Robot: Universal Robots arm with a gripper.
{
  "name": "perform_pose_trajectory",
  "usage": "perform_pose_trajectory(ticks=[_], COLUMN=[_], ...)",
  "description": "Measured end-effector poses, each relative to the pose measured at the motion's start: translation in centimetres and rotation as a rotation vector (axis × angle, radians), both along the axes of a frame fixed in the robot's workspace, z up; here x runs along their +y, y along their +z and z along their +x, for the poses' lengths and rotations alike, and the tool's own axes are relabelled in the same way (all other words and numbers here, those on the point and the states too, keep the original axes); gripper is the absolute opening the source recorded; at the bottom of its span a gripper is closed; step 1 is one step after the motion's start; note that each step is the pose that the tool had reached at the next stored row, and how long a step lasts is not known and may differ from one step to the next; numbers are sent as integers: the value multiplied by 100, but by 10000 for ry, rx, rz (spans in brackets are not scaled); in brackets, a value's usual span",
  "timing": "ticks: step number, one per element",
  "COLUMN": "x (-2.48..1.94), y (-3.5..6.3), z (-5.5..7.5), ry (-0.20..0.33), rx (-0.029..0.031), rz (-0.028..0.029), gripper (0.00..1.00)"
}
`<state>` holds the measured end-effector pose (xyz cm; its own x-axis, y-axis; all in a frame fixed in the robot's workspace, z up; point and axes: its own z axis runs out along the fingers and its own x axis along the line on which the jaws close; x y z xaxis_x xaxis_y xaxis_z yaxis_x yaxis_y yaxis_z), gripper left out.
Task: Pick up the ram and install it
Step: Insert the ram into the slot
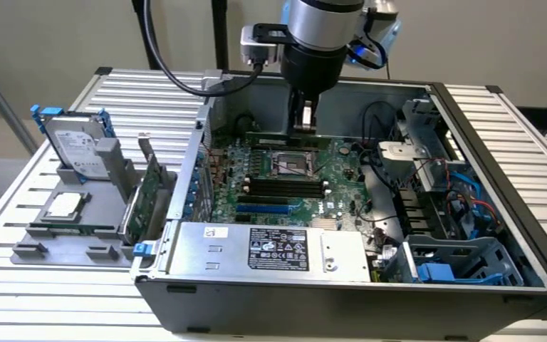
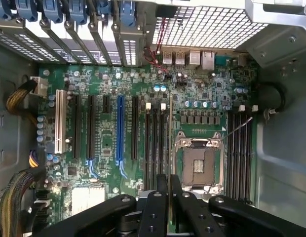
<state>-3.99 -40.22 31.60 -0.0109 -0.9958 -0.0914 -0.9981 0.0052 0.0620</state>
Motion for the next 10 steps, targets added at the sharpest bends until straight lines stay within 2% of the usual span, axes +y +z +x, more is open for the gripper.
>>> perform_pose_trajectory(ticks=[4, 10], x=[0, 0], y=[-72, -180], z=[0, 0], ry=[-178, -352], rx=[-12, -37], rz=[-9, -53], gripper=[0, 0])
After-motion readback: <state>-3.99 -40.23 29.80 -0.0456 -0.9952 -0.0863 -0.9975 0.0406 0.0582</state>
